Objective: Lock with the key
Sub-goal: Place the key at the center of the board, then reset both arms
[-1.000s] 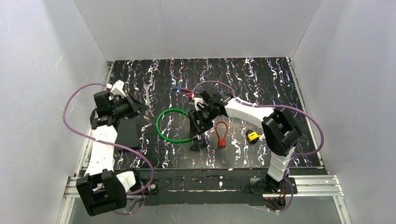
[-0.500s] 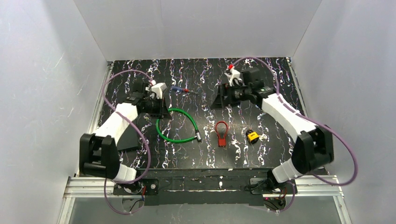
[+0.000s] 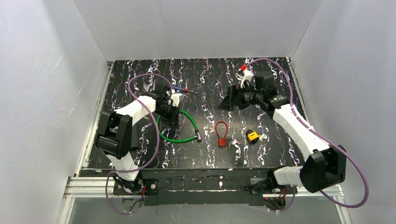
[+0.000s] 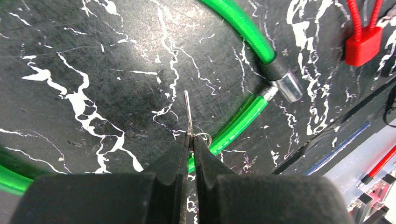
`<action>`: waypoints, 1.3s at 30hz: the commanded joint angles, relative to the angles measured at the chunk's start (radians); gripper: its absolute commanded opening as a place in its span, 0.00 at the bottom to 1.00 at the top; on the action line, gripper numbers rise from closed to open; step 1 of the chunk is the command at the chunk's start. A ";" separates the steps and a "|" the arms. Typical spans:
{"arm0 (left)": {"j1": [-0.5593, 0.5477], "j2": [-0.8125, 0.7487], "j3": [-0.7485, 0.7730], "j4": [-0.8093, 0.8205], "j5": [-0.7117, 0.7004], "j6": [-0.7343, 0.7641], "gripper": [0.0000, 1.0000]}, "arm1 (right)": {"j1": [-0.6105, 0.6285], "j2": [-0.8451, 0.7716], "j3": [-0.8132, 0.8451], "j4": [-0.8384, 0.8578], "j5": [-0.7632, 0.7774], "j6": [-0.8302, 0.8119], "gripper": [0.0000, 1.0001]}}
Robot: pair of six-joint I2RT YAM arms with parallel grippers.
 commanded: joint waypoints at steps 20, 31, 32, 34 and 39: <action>-0.027 -0.058 0.186 -0.212 -0.029 0.057 0.61 | -0.032 0.128 0.137 -0.117 0.038 -0.156 0.98; 0.348 -0.162 0.522 -0.435 0.146 0.088 0.98 | -0.215 0.235 0.262 -0.173 0.075 -0.270 0.98; 0.392 -0.164 0.531 -0.443 0.114 0.096 0.98 | -0.236 0.244 0.261 -0.173 0.085 -0.277 0.98; 0.444 -0.170 0.533 -0.457 0.080 0.117 0.98 | -0.274 0.258 0.246 -0.171 0.103 -0.292 0.98; 0.509 -0.290 0.313 -0.348 0.035 0.121 0.98 | -0.350 0.280 0.170 -0.173 0.132 -0.326 0.98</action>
